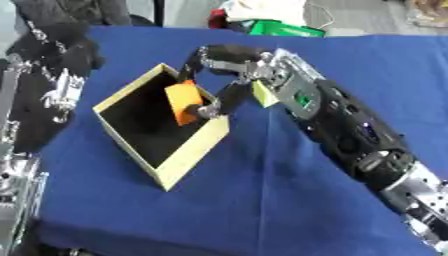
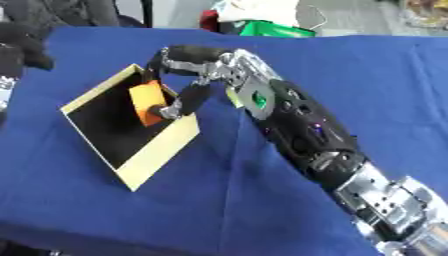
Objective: Pick up objects on the table and place them in the box.
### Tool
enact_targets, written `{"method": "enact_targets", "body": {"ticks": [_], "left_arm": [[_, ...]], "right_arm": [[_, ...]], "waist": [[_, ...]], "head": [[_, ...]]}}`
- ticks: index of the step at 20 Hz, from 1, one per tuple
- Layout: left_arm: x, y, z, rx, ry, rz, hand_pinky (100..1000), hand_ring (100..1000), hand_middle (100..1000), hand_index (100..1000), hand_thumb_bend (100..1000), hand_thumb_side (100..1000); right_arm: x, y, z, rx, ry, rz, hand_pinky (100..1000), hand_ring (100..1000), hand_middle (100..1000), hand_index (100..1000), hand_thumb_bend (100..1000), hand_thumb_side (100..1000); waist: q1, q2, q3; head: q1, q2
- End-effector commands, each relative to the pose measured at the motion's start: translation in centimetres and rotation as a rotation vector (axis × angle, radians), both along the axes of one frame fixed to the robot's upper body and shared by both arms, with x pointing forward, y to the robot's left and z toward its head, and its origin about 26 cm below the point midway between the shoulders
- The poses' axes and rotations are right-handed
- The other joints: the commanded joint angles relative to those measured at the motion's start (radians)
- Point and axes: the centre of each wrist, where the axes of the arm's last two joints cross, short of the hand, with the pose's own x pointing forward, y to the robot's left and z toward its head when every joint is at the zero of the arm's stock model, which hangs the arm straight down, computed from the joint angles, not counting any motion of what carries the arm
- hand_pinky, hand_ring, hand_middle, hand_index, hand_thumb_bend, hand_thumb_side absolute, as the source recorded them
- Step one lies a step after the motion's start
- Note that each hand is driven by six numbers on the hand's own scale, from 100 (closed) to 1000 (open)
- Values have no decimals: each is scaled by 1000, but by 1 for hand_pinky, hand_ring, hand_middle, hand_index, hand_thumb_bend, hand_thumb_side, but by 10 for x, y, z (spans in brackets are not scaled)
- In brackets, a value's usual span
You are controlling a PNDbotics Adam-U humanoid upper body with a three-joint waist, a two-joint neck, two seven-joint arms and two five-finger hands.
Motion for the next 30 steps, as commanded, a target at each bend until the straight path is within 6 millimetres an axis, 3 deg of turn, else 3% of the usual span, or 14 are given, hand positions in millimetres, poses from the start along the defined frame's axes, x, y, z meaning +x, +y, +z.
{"method": "enact_targets", "body": {"ticks": [1,6,11,20,30], "left_arm": [[-3,-1,9,5,-33,-11,622,584,569,754,277,584],[-2,-1,8,9,-28,-12,621,584,569,754,278,584],[-2,0,7,11,-27,-7,621,583,568,754,278,585],[-2,4,5,22,-22,10,620,583,567,754,278,587],[-1,7,3,25,-14,23,619,583,565,754,280,592]], "right_arm": [[0,3,8,-12,-34,14,800,858,736,903,305,470],[0,1,10,13,-37,10,810,876,812,943,354,496],[-1,-7,20,47,-61,-9,809,874,807,939,341,471],[2,-61,52,136,-109,-166,816,888,832,951,359,431],[8,-110,46,104,-31,-298,836,925,881,972,365,399]], "waist": [[3,-17,-5],[3,-21,-15],[2,-22,-24],[0,-23,-56],[7,-12,-61]], "head": [[2,-11],[9,-6],[19,0],[48,-1],[57,-8]]}}
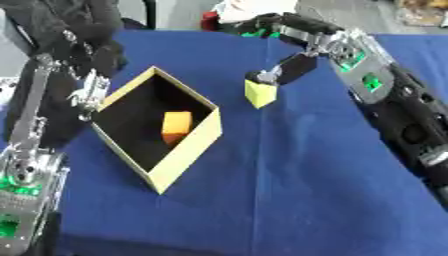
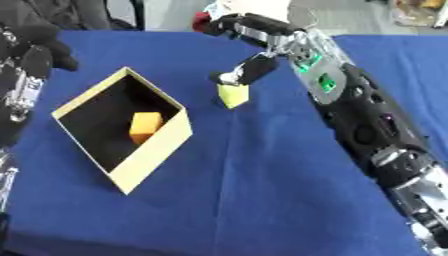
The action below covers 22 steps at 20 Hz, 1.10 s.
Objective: Pick up objects on the table and place them in the box.
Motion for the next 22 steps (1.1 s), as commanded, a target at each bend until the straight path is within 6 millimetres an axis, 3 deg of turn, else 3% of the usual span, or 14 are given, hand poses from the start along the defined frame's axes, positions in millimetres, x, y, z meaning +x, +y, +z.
{"method": "enact_targets", "body": {"ticks": [1,12,22], "left_arm": [[-1,4,6,9,-23,13,619,583,565,754,280,592],[-1,4,4,11,-15,8,618,582,564,754,279,597],[0,4,4,14,-11,3,617,581,563,755,280,601]], "right_arm": [[2,-18,11,-6,-9,-44,836,925,881,972,364,399],[12,-49,-10,2,41,-184,836,928,896,975,348,436],[16,-49,-21,-11,32,-239,850,971,917,981,341,471]], "waist": [[3,-13,5],[14,0,22],[20,12,29]], "head": [[1,-9],[-16,-12],[-26,-3]]}}
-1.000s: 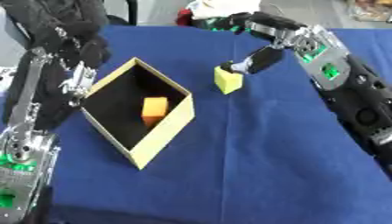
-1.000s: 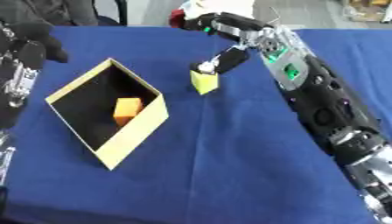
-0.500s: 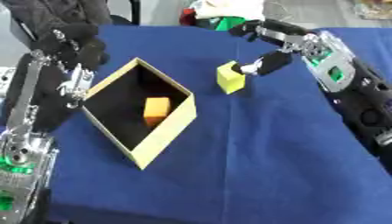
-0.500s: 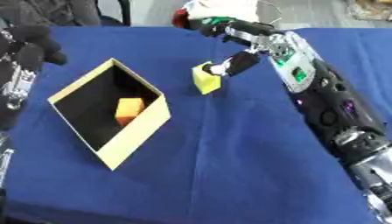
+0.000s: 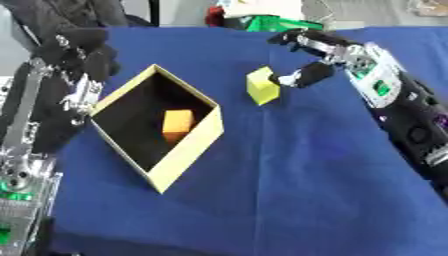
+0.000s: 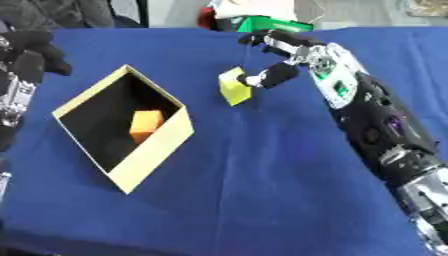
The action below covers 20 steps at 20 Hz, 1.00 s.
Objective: Pick up objects on the table and place them in the box.
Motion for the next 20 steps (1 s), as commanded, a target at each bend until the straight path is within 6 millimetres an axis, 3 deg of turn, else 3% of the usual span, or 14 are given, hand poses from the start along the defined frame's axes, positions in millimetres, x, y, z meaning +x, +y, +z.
{"method": "enact_targets", "body": {"ticks": [1,20], "left_arm": [[-1,3,5,11,-18,2,617,581,563,754,281,601],[-1,2,6,17,-20,-8,617,580,560,756,280,603]], "right_arm": [[2,-1,11,-10,-34,-11,852,975,919,981,339,477],[6,18,-5,-17,23,31,844,971,901,980,326,500]], "waist": [[2,-13,4],[6,-7,16]], "head": [[-5,1],[-9,10]]}}
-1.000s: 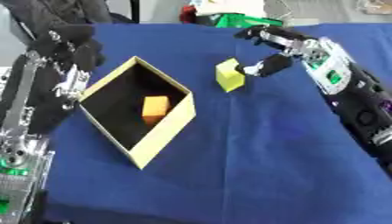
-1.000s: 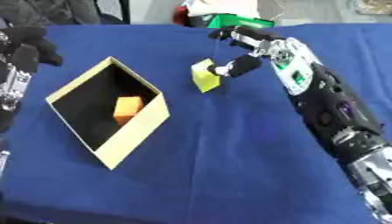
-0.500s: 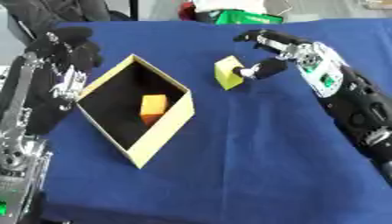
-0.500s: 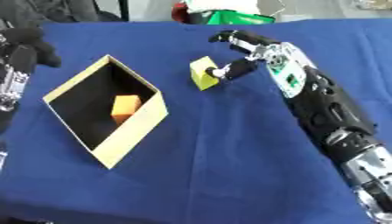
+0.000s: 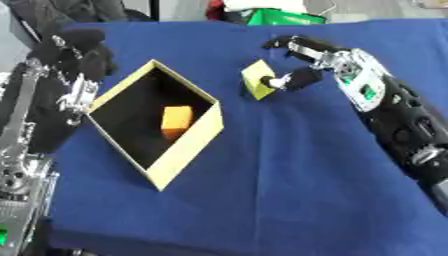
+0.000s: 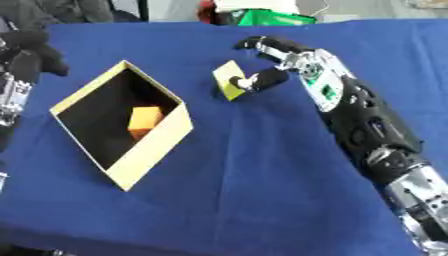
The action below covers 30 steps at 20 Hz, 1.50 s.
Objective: Pick up objects on the table and place them in the box.
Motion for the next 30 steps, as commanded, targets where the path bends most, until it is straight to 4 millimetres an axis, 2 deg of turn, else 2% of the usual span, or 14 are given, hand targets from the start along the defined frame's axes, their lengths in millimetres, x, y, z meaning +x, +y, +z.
{"method": "enact_targets", "body": {"ticks": [1,7,13,16,20,26,30], "left_arm": [[-1,2,7,10,-25,-3,617,580,560,756,280,603],[-1,2,8,12,-28,-7,617,579,559,757,279,603],[-1,1,8,10,-29,-8,616,579,557,757,279,604],[-1,2,8,9,-29,-7,616,579,557,757,278,604],[-2,2,8,7,-30,-7,616,579,556,757,278,605],[-2,2,8,7,-29,-5,616,579,556,757,277,604],[-2,2,8,9,-27,-3,616,579,556,756,278,603]], "right_arm": [[2,5,7,-12,-6,17,843,970,899,980,326,501],[3,9,-1,-25,44,50,839,967,886,979,317,506],[3,13,-5,-35,83,83,821,946,833,961,305,498],[3,15,-7,-41,99,94,805,922,773,925,291,487],[2,17,-7,-29,86,103,786,873,565,788,238,437],[1,20,0,26,1,98,774,846,495,727,196,419],[-4,32,18,64,-71,154,772,841,487,721,183,408]], "waist": [[1,-17,3],[4,-15,1],[3,-12,-1],[3,-11,-1],[3,-10,-4],[2,-14,-8],[1,-20,-13]], "head": [[-1,2],[1,4],[4,3],[4,4],[5,3],[8,2],[10,4]]}}
